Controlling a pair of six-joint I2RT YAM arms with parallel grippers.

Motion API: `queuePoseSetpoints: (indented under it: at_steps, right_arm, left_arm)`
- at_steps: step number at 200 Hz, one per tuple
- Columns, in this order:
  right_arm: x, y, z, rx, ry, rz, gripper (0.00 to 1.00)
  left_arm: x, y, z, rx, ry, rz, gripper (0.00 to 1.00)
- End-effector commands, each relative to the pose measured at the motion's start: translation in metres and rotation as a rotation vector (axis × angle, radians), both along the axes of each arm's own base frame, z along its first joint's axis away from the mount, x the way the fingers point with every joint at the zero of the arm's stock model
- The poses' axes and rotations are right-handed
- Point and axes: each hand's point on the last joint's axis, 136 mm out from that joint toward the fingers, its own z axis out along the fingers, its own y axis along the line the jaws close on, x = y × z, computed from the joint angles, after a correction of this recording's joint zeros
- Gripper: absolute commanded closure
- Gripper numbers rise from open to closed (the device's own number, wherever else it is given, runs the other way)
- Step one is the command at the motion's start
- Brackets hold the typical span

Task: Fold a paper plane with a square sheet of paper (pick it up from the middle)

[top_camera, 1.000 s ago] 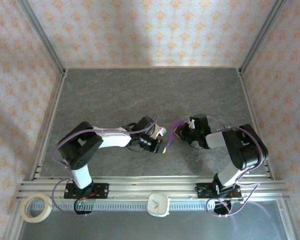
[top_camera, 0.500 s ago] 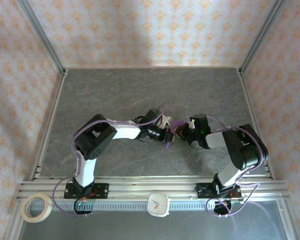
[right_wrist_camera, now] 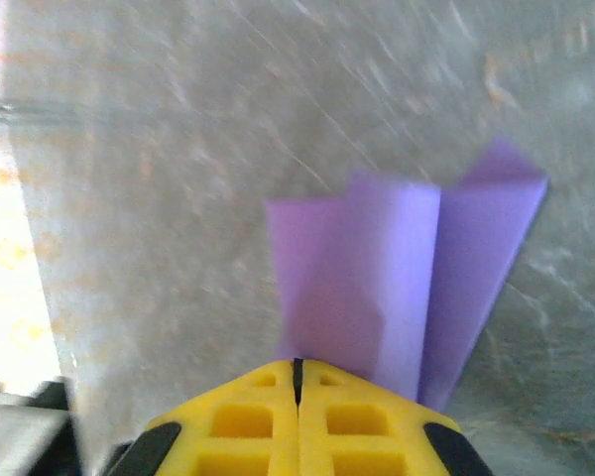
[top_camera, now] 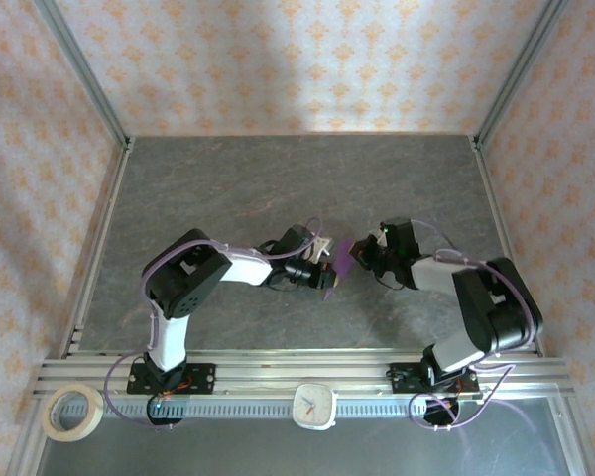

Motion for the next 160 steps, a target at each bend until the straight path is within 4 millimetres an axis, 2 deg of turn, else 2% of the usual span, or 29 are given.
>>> queuePoseSetpoints:
  at_steps: [1,48,79,90,120,137,160]
  right_arm:
    - [0.005,-0.013,0.017,-0.076,-0.061,-0.036,0.95]
    - [-0.018,0.018,0.006,-0.006,-0.039,0.067,0.99]
    - [-0.018,0.035,-0.006,-0.027,-0.013,0.116,1.00]
    - [-0.017,0.033,-0.014,-0.051,0.003,0.105,1.00]
    - [-0.011,0.003,-0.044,-0.121,0.066,0.026,1.00]
    - [-0.008,-0.010,-0.048,-0.093,0.078,-0.012,1.00]
    - [-0.002,-0.016,-0.048,-0.112,0.075,-0.013,1.00]
  left_arm:
    - [-0.046,0.060,-0.068,0.255,0.205,0.031,1.00]
    - [-0.043,0.064,-0.067,0.259,0.205,0.028,1.00]
    - [-0.042,0.065,-0.068,0.261,0.210,0.025,1.00]
    - [-0.042,0.065,-0.068,0.259,0.211,0.024,1.00]
    - [-0.044,0.066,-0.073,0.265,0.225,0.019,1.00]
    - [-0.047,0.068,-0.078,0.278,0.235,0.005,1.00]
    - [-0.052,0.073,-0.087,0.307,0.251,-0.008,1.00]
